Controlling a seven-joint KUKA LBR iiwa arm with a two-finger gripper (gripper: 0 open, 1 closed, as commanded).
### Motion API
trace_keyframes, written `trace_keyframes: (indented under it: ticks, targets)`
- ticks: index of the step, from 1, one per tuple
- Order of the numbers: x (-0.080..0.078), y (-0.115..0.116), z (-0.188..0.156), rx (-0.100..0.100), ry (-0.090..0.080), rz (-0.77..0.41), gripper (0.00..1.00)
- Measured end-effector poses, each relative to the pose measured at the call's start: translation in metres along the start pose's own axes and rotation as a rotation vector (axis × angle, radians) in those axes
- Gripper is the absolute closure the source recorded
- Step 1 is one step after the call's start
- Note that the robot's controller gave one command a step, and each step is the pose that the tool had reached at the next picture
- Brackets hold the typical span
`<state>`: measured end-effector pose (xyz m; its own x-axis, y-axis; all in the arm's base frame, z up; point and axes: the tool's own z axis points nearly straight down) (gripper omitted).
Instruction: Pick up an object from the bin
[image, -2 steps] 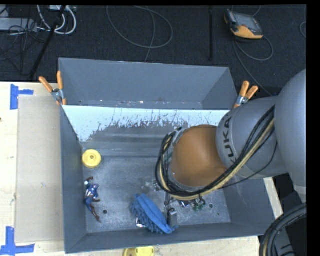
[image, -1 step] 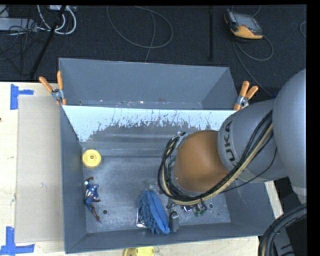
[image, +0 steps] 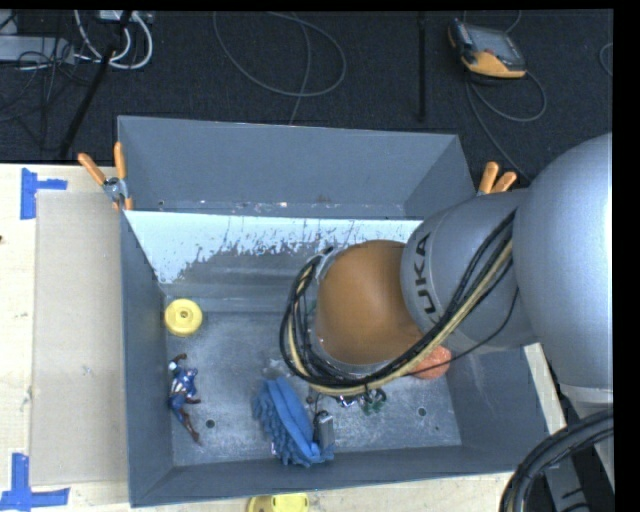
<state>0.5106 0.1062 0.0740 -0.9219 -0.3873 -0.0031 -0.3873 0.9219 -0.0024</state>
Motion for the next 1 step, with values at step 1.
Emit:
trace_keyframes:
  ticks: [1]
  targets:
    - [0.0070, 0.0371, -0.0005, 0.003, -0.011, -0.217, 1.00]
